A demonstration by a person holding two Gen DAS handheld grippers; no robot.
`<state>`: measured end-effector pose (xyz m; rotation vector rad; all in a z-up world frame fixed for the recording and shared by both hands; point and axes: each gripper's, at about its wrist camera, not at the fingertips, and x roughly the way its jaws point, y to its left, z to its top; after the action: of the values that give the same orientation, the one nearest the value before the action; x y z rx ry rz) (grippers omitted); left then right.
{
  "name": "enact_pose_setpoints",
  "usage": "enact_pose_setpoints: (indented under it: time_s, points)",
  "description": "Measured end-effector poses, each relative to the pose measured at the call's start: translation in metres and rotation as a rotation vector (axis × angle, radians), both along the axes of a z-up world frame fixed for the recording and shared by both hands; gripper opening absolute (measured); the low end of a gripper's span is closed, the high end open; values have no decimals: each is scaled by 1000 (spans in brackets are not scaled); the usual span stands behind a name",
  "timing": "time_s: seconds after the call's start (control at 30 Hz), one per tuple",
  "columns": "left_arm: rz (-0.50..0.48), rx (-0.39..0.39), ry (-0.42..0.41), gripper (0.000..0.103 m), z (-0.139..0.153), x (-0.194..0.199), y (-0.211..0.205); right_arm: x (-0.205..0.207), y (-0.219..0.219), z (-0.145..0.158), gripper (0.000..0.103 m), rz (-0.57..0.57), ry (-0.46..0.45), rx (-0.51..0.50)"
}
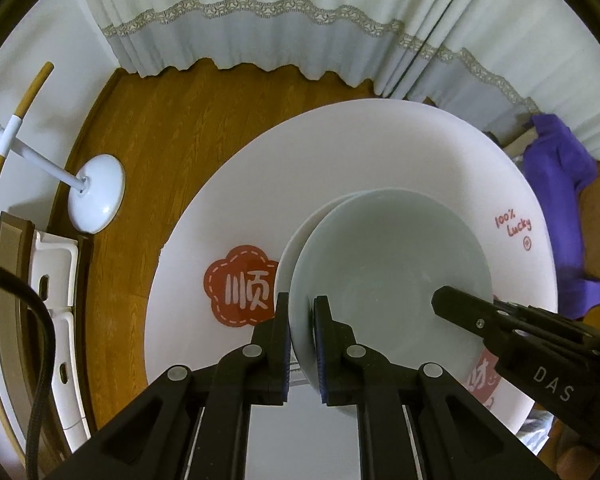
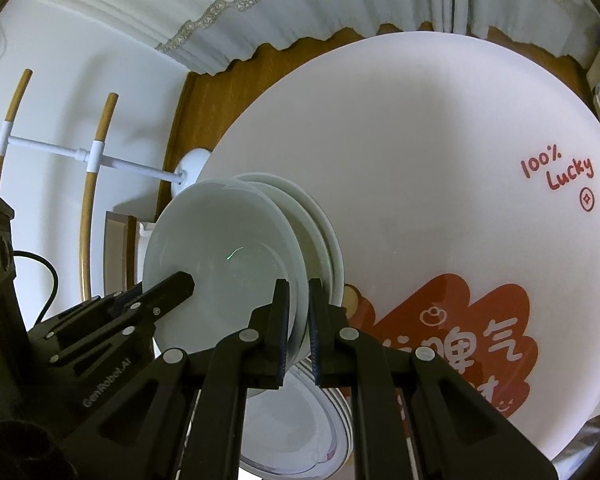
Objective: Organize plates and bowls
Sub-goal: 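Lift the white bowl with both tools and carry it over the nested bowls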
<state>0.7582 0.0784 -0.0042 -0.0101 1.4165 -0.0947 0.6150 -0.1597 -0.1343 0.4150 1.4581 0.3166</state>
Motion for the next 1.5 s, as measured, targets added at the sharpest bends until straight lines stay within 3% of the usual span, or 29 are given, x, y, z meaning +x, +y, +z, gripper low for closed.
enact_pose_setpoints:
  time_s: [0.9, 1.07, 1.27, 1.5]
  points:
    - [31, 17, 11, 7, -3, 9, -3, 15, -9, -14, 12, -102, 91, 53]
    - [54, 7, 18, 7, -2, 13, -2, 15, -5, -12, 22, -107, 99, 52]
    - [63, 6, 25, 7, -4, 15, 0, 15, -1, -6, 27, -98, 98, 21]
    - [35, 23, 46, 7, -3, 17, -5, 19, -2, -1, 36, -132, 116, 54]
